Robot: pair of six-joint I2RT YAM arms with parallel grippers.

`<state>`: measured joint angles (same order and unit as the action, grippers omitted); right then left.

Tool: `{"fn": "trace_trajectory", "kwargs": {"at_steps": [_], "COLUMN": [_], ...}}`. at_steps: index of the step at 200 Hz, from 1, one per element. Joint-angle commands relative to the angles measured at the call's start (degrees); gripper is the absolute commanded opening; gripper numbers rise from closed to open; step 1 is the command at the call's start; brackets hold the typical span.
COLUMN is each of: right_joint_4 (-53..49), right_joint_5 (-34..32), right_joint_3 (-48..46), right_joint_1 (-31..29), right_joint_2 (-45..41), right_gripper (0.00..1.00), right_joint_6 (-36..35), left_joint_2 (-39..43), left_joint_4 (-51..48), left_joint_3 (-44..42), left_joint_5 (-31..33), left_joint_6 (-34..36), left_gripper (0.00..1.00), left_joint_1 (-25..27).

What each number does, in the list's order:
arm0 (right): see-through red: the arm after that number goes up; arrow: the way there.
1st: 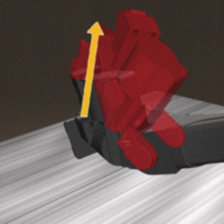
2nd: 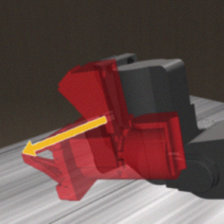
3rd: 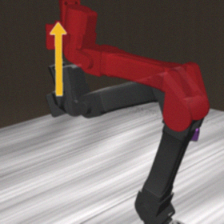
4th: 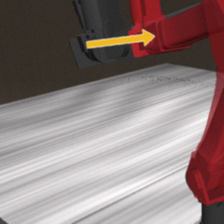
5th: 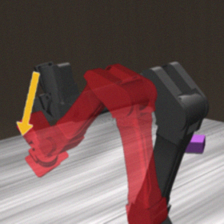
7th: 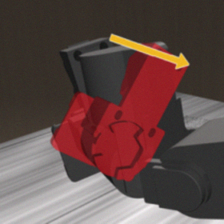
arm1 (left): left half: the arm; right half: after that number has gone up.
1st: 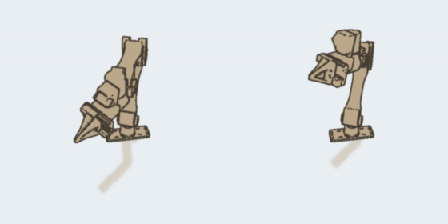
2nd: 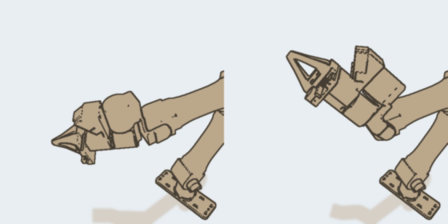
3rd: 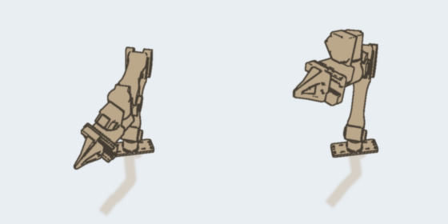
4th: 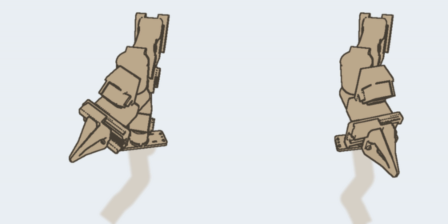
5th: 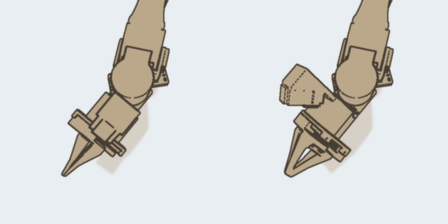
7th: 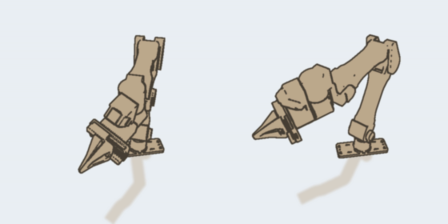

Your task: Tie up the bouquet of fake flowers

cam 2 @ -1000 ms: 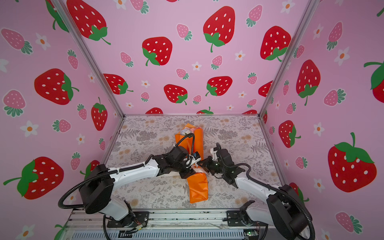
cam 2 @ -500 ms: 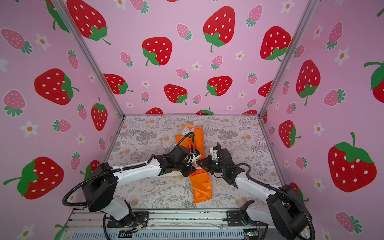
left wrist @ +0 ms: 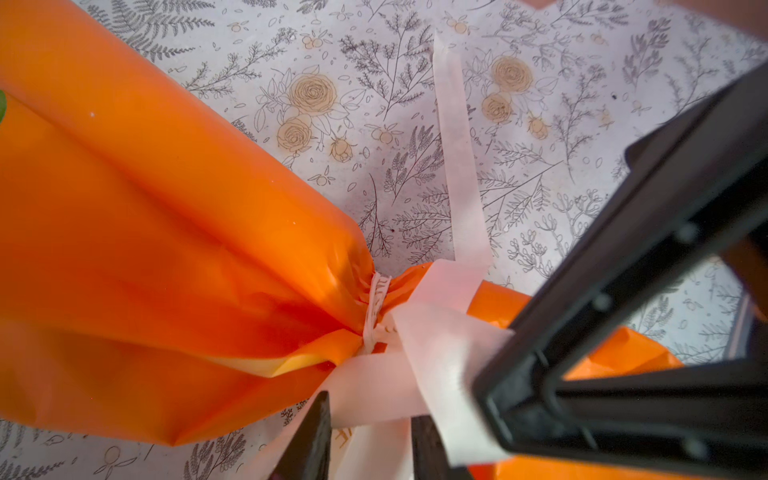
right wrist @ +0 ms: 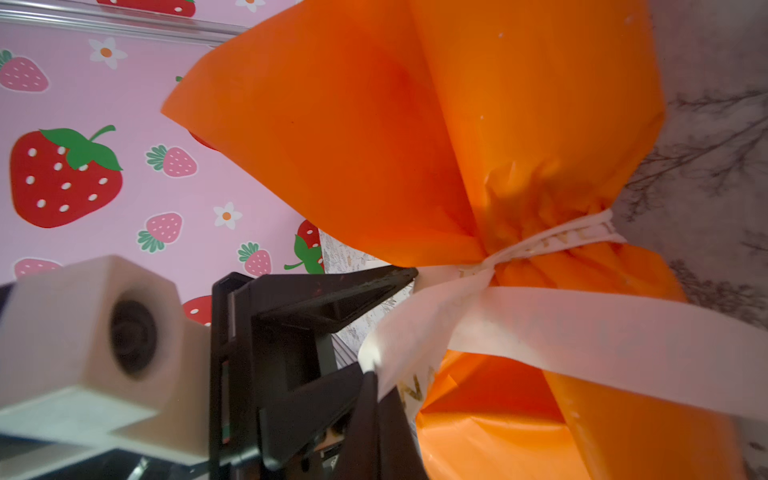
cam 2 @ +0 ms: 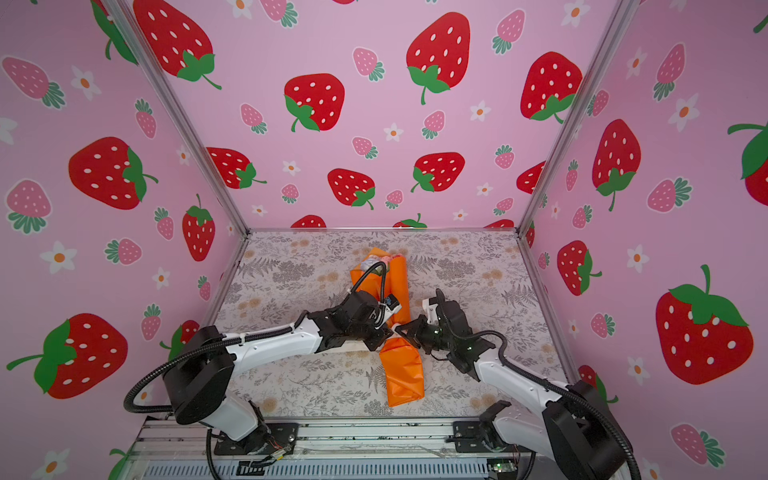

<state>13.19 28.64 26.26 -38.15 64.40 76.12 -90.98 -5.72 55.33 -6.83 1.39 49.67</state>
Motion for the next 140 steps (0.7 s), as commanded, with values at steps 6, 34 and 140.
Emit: {"fn": "trace_trajectory", "kwargs": {"at_steps": [6,34,140], "right_joint_4": [-8.34,-11.97,1.2], "right_joint_5": [-2.69,-3.79,-2.8], "right_joint_3": [0.08,-0.12,-8.92], "right_joint_1": [-0.23,-0.24,-0.12], "right_joint_2": [-2.29,-3.14,-8.44], "right_gripper": [0.0,0.0,0.0], "right_joint_6": [-3.46,-5.33,6.63], "left_joint_2": [4.22,6.5,-3.71], "left_joint_4": [1.05,-0.72,-7.34], "left_joint_3": [-1.35,-1.72,9.46], "left_joint_5": [-5.64,-10.18,-13.2], "left_joint_6": [0.74,2.38,7.17], "left_gripper": [0.39,0.42,0.42], "left_joint_1": [0.1,-0.24,-2.56]}}
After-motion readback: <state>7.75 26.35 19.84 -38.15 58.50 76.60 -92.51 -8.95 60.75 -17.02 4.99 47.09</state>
